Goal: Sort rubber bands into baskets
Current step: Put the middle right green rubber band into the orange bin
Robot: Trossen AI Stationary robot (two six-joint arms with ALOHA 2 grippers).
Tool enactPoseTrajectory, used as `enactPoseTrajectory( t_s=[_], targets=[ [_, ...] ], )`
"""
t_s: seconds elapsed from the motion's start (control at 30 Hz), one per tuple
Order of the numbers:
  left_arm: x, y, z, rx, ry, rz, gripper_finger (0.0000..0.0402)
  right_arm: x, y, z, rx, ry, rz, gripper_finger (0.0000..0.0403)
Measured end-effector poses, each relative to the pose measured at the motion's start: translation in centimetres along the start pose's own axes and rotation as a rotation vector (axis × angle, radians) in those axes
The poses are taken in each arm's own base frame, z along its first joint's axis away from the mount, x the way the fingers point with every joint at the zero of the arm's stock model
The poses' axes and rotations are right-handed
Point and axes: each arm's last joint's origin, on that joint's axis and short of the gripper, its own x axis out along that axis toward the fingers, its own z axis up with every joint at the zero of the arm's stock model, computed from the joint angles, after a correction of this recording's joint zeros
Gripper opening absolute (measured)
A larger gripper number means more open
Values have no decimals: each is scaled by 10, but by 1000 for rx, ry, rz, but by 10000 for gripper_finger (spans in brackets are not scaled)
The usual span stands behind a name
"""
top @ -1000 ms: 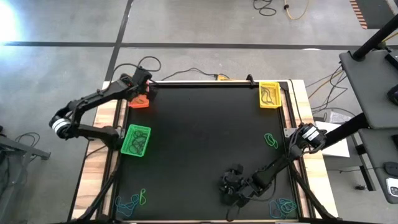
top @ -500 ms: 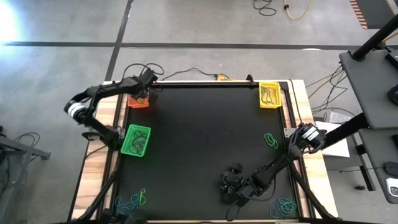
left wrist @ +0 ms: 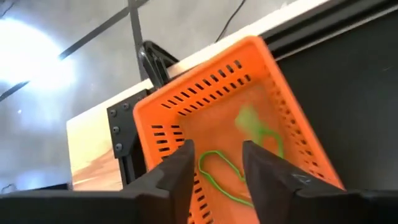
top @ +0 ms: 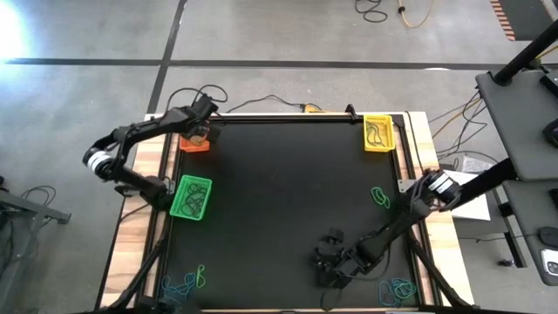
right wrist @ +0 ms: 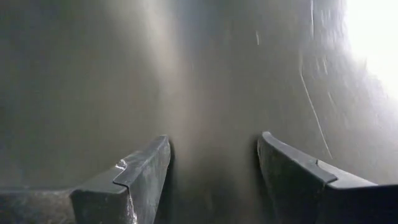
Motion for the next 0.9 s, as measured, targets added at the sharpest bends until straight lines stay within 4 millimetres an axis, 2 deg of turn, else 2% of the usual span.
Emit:
enactPoseTrajectory(
  t_s=[0.13, 0.23, 0.37, 0.5, 0.67, 0.77, 0.9],
  targets=[
    [-29, 5, -6, -15, -50, -91, 150, -27, -9, -4, -2, 109, -36, 237],
    [-55, 5, -10, -61, -116, -191, 154, -51, -10, 1, -22, 76, -28, 237],
    [-86, -3, -22, -55, -197, -403, 146, -74, -24, 5, 29, 31, -140, 237],
    [-116, -25, -38, 68, -317, -597, 135, -94, -58, 1, 1, 225, -332, 237],
    [-142, -65, -74, 262, -469, -809, 122, -117, -107, 7, 71, 405, -607, 237],
    [-154, -86, -97, 333, -557, -940, 115, -116, -132, 13, 200, 449, -633, 232],
    [-168, -106, -122, 367, -671, -1099, 108, -109, -173, 14, 327, 594, -648, 213]
  ],
)
